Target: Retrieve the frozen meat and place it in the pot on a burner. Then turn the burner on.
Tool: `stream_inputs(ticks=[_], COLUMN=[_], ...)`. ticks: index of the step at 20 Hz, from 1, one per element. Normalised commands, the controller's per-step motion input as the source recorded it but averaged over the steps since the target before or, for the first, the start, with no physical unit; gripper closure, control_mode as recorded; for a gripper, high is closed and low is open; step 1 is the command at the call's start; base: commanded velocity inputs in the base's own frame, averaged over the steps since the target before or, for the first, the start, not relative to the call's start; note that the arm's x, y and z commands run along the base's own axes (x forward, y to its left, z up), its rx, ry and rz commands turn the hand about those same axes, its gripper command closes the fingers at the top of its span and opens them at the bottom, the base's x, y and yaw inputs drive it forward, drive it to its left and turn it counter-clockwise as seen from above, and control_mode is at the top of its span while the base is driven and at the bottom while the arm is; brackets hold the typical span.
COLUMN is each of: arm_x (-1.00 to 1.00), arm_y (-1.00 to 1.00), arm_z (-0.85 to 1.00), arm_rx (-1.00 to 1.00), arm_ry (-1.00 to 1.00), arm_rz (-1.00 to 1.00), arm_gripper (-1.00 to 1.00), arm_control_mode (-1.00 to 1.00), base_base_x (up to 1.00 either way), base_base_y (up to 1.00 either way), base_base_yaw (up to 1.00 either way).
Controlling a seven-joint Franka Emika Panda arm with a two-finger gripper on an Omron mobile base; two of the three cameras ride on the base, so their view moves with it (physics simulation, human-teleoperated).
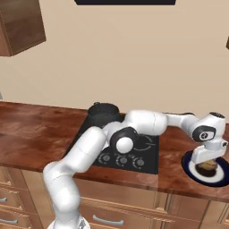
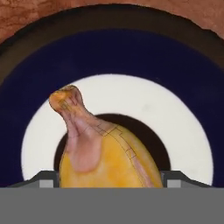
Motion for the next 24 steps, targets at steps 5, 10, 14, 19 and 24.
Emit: stream_inputs(ticks=[5,10,14,19,24], arm_x=[-0.21,-0.03,0.01,0.32,0.66], arm_y=[0.69,0.87,1.00,1.00,1.00], arm_z=[0.68,0.71,0.51,0.90,0.73], arm_rx=[-0.06,-0.09,-0.06,-0.08,-0.02], arm_ry=[-0.30,-0.25,-0.21,-0.05,0.05], arm_rz=[0.00,0.00,0.00,0.00,-0.03], arm_gripper=[1.00,1.00,1.00,1.00,1.00], arm_control_mode=[-1.00,-1.00,-1.00,-1.00,-1.00], base_base_x=[0.00,0.00,0.00,0.00,0.00], base_base_y=[0.00,0.00,0.00,0.00,0.00], base_base_yaw=[0.00,0.00,0.00,0.00,0.00])
